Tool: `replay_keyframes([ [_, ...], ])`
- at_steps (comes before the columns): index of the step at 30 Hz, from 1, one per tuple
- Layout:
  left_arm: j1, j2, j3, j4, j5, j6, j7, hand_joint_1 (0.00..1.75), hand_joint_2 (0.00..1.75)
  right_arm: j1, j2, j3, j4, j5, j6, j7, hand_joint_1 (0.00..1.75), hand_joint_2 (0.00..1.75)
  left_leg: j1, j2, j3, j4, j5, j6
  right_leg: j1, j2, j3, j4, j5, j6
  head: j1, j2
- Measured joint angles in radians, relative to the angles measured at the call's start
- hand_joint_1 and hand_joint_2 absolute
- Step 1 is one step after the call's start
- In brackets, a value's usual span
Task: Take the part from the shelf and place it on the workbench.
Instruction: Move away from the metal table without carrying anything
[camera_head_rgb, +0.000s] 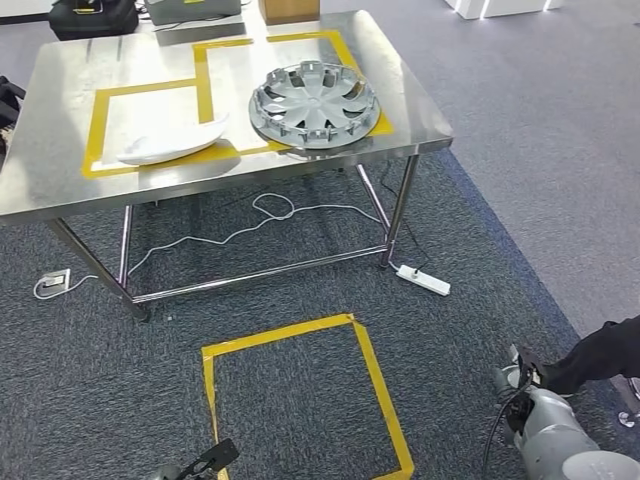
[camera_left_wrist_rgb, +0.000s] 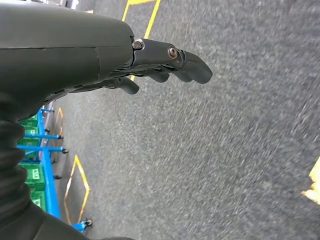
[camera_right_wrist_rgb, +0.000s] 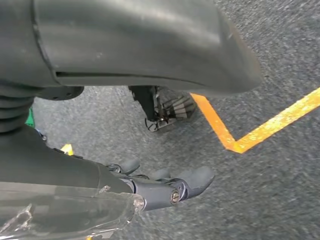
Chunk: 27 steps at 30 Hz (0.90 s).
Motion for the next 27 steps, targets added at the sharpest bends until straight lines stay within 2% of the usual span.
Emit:
replay_keyframes([
  [1,-0.002,0.0,0.0,0.0,-0.002,0.006,-0.002,0.0,0.0,-0.001,0.0,0.0,0.0,0.002,-0.004,-0.006,0.0,0.0,-0.003,0.0,-0.002,0.005,-0.002,-0.002,-0.004,0.0,0.039,-0.066,0.02,0.003,0.001,0.0],
  [2,-0.004,0.0,0.0,0.0,-0.003,0.009,-0.003,0.0,0.0,-0.002,0.0,0.0,0.0,0.004,-0.008,-0.011,0.0,0.0,-0.007,0.0,-0.004,0.009,-0.004,-0.004,-0.006,0.0,0.064,-0.109,0.028,-0.002,0.001,0.0],
  [3,-0.006,0.001,0.0,0.0,-0.004,0.01,-0.004,0.0,0.0,-0.002,0.0,0.0,0.0,0.006,-0.013,-0.014,0.0,0.0,-0.011,0.0,-0.007,0.011,-0.004,-0.006,-0.007,0.001,0.075,-0.128,0.028,-0.007,0.0,0.0],
  [5,-0.006,0.002,0.0,0.0,-0.006,0.009,-0.004,0.0,0.0,0.0,0.0,0.0,0.0,0.011,-0.023,-0.017,0.0,0.0,-0.014,0.0,-0.01,0.008,0.001,-0.008,-0.005,0.006,0.073,-0.127,0.03,-0.021,-0.002,0.0],
  [9,-0.006,0.0,0.0,0.0,-0.007,0.007,-0.003,0.0,0.0,0.0,0.0,0.0,0.0,0.014,-0.031,-0.025,0.0,0.0,-0.009,0.001,-0.01,-0.002,0.008,-0.021,0.0,0.009,0.067,-0.126,0.033,-0.027,-0.002,0.0],
  [17,-0.006,0.0,0.0,0.0,-0.005,0.0,-0.002,0.0,0.0,-0.001,0.0,-0.001,0.0,0.009,-0.029,-0.026,0.0,0.0,-0.007,0.001,-0.013,-0.003,0.012,-0.029,0.003,0.008,0.065,-0.126,0.037,-0.034,-0.001,0.0],
  [27,-0.005,0.002,0.001,0.0,-0.006,-0.008,0.006,0.0,0.0,-0.002,0.001,0.0,0.0,0.017,-0.027,-0.047,0.0,0.0,-0.01,0.0,-0.016,-0.001,0.013,-0.028,-0.001,0.008,0.064,-0.128,0.042,-0.033,-0.002,0.0],
])
